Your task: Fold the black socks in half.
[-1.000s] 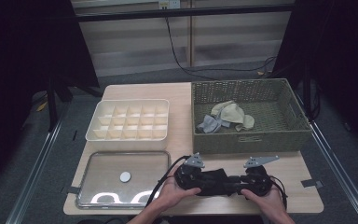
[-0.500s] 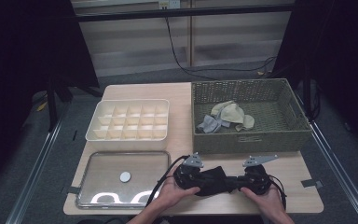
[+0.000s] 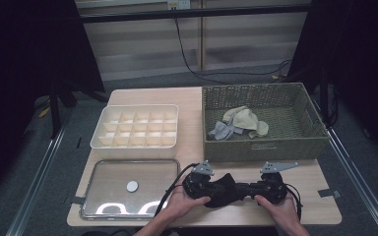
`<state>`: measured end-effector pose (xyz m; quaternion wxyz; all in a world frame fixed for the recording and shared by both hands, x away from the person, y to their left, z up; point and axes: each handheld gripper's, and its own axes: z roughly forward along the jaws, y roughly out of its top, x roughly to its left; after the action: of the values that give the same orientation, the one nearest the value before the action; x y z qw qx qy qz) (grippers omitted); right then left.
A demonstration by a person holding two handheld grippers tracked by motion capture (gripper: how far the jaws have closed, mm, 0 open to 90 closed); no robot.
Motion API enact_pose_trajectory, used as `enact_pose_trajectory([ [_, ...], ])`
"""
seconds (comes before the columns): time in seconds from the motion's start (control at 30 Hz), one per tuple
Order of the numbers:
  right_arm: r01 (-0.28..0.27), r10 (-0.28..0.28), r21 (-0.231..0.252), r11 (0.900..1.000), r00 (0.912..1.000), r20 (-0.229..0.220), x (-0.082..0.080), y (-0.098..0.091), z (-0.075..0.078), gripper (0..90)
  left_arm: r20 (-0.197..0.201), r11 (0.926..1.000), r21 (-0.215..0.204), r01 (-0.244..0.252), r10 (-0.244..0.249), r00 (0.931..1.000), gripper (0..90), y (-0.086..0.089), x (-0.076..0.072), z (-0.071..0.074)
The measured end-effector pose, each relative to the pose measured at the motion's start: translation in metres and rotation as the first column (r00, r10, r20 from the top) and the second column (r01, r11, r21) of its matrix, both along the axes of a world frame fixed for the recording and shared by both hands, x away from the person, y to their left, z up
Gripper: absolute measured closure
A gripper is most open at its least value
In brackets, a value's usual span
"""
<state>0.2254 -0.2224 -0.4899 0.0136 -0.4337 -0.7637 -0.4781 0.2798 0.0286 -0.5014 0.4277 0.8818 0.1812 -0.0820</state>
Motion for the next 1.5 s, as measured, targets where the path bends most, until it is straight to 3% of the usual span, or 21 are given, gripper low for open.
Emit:
enact_pose_trajectory([
  [0.07, -0.002, 0.002, -0.002, 1.0, 1.0, 0.0, 0.0, 0.0, 0.0, 83.0, 0.021, 1.0, 0.001, 0.002, -0.002, 0.9998, 80.9, 0.001, -0.002, 0.001],
  [0.27, 0.001, -0.001, 0.008, 1.0, 0.9999, 0.011, -0.001, -0.001, 0.001, 83.0, 0.026, 0.9994, -0.018, -0.03, 0.031, 0.9992, 78.8, 0.017, -0.001, 0.007],
  [0.57, 0.018, -0.018, -0.01, 0.9998, 0.9994, 0.031, 0.001, -0.005, 0.004, 83.0, 0.056, 0.9973, -0.034, -0.065, 0.067, 0.9962, 77.9, 0.042, -0.006, 0.026],
  [0.87, 0.03, -0.029, -0.007, 0.9995, 0.9989, 0.036, 0.0, -0.008, 0.007, 82.9, 0.069, 0.9958, -0.018, -0.09, 0.091, 0.9935, 74.7, 0.072, -0.022, 0.025],
  [1.0, 0.023, -0.023, -0.008, 0.9997, 0.9985, 0.049, 0.001, -0.007, 0.008, 82.8, 0.069, 0.9949, -0.018, -0.099, 0.1, 0.9926, 75.2, 0.073, -0.016, 0.023],
  [1.13, 0.018, -0.018, -0.003, 0.9998, 0.9986, 0.05, 0.002, -0.005, 0.009, 82.7, 0.062, 0.997, 0.003, -0.078, 0.077, 0.9951, 75.7, 0.064, -0.015, 0.017],
  [1.5, -0.001, 0.001, 0.008, 1.0, 0.9976, 0.07, 0.005, 0.005, 0.014, 82.2, 0.05, 0.9984, -0.002, -0.056, 0.056, 0.9972, 79.4, 0.051, -0.012, 0.015],
])
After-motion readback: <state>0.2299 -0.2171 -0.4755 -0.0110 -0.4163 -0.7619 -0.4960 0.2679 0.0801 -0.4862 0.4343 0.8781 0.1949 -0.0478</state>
